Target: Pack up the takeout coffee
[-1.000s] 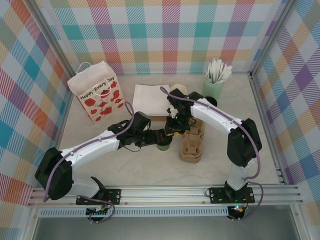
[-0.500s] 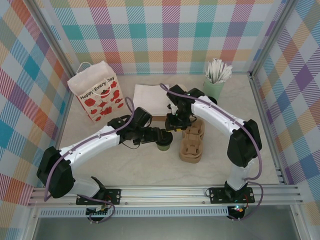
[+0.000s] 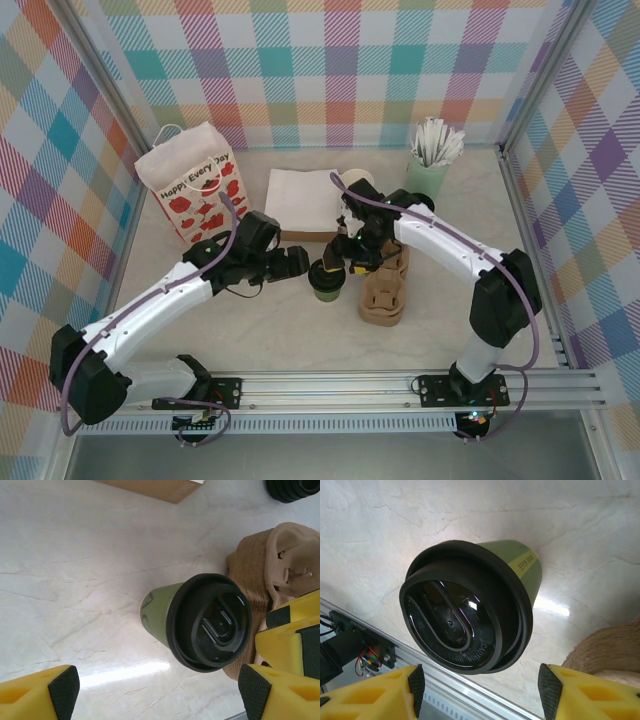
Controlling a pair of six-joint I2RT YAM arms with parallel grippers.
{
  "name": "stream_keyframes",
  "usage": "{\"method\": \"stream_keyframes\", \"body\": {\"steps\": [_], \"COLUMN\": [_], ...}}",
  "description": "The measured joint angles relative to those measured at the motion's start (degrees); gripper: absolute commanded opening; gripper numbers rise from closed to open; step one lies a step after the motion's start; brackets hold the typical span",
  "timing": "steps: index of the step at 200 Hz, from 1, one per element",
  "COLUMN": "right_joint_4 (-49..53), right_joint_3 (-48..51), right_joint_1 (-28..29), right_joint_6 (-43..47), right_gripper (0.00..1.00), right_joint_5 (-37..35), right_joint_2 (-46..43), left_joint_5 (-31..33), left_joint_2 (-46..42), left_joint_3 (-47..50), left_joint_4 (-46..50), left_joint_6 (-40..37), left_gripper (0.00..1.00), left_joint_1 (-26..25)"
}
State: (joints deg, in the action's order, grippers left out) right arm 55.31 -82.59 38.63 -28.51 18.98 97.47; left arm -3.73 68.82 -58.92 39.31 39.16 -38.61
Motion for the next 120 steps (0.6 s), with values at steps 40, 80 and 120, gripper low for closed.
{"method": "stream_keyframes", "body": {"steps": [40, 80, 120], "right_joint_4": [-1.9, -2.5, -3.3], "right_joint_3": [-0.1, -1.5, -6.1], "right_joint_1": [0.0, 0.0, 0.0], "right_joint_6": [-0.2, -0.1, 0.4], "right_gripper": [0.6, 0.6, 0.59], "right_joint_5": [2.7, 3.9, 5.5], "right_joint_2": [2.6, 4.1, 8.2], "left_joint_5": [0.4, 0.9, 1.4], "left_joint_2": [-1.2, -1.9, -3.7], "left_joint_3": [1.7, 2.3, 3.8], "left_joint_4": [1.3, 1.6, 1.8], "left_joint_6": [0.2, 0.3, 0.5], "left_gripper": [0.85, 0.86, 0.88], "left_joint_1": [0.5, 0.7, 1.6]}}
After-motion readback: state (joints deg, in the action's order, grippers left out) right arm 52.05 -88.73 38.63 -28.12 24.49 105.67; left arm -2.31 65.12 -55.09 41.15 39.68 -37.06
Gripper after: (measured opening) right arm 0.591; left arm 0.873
